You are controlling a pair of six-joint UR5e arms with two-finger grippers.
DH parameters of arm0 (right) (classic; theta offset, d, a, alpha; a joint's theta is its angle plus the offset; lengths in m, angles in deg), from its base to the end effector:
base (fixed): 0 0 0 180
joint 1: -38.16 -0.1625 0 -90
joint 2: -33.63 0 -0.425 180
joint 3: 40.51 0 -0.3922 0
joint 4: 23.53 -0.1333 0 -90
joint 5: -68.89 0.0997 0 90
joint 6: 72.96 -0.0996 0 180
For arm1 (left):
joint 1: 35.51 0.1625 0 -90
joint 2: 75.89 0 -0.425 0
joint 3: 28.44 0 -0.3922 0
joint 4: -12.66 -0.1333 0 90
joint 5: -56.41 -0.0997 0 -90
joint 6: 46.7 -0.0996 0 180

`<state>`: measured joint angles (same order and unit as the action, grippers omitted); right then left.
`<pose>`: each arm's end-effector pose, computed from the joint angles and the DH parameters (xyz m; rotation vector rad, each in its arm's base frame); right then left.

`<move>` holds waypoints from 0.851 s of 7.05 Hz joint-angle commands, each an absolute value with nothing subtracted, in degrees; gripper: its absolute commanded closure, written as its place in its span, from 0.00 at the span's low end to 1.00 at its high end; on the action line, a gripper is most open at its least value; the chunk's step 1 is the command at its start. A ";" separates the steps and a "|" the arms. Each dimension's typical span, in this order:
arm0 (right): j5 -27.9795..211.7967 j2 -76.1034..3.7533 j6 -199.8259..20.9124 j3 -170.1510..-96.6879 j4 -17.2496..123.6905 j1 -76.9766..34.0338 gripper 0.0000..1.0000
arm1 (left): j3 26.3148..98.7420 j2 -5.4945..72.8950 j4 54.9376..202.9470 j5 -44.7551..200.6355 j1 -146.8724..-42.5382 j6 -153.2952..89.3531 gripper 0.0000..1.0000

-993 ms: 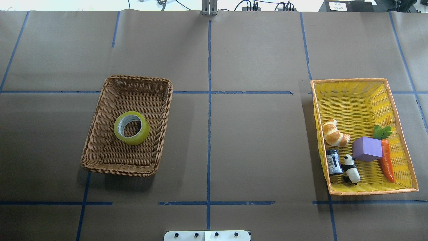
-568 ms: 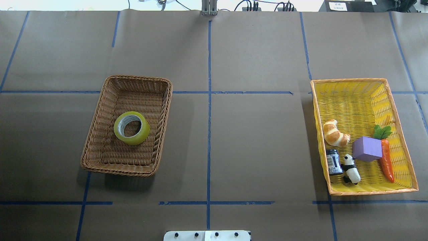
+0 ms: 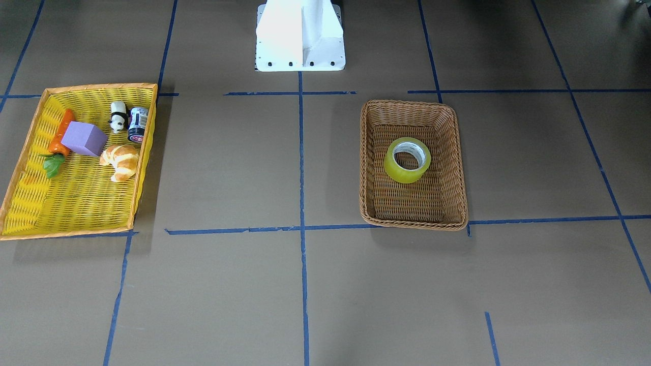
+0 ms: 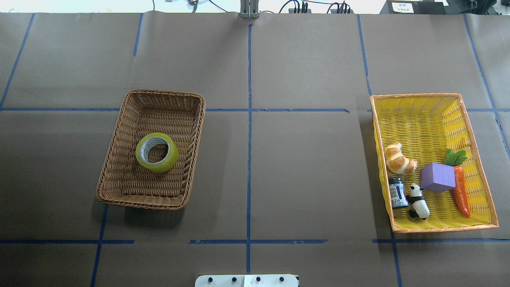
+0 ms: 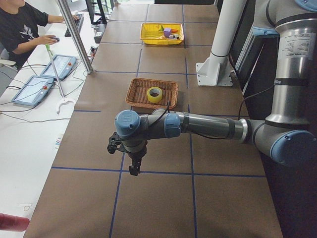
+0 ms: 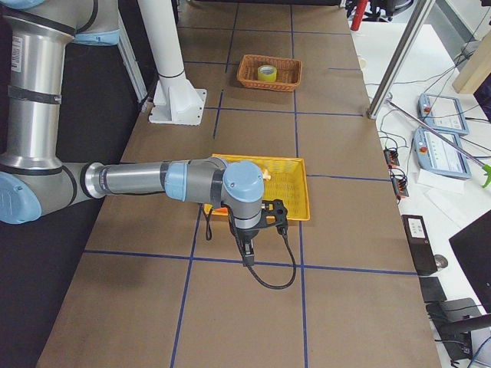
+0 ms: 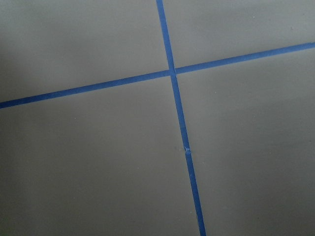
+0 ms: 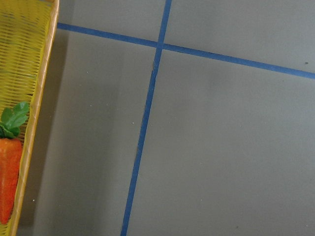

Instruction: Move tape to another basket

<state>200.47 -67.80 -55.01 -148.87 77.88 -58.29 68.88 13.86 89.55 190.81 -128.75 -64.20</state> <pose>0.1116 -0.3886 0.6138 0.0803 -0.7256 -0.1634 -0.0906 -0.4747 0.6205 0.0410 0.7808 0.1953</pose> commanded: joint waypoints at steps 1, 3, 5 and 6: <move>198.11 -68.50 -54.59 -149.23 77.99 -57.65 0.00 | 68.77 13.93 89.39 191.05 -128.76 -64.10 0.00; 198.09 -69.19 -53.88 -149.15 77.90 -57.29 0.00 | 68.77 13.41 89.39 191.06 -128.76 -64.10 0.00; 198.17 -69.29 -53.88 -149.15 77.90 -57.03 0.00 | 68.94 13.14 89.65 190.88 -128.67 -64.10 0.00; 198.26 -69.29 -53.88 -149.15 77.90 -57.03 0.00 | 69.12 12.88 90.18 191.05 -128.76 -64.45 0.00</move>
<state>198.17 -69.25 -53.90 -149.15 77.90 -57.08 68.98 13.12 89.72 190.96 -128.73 -64.18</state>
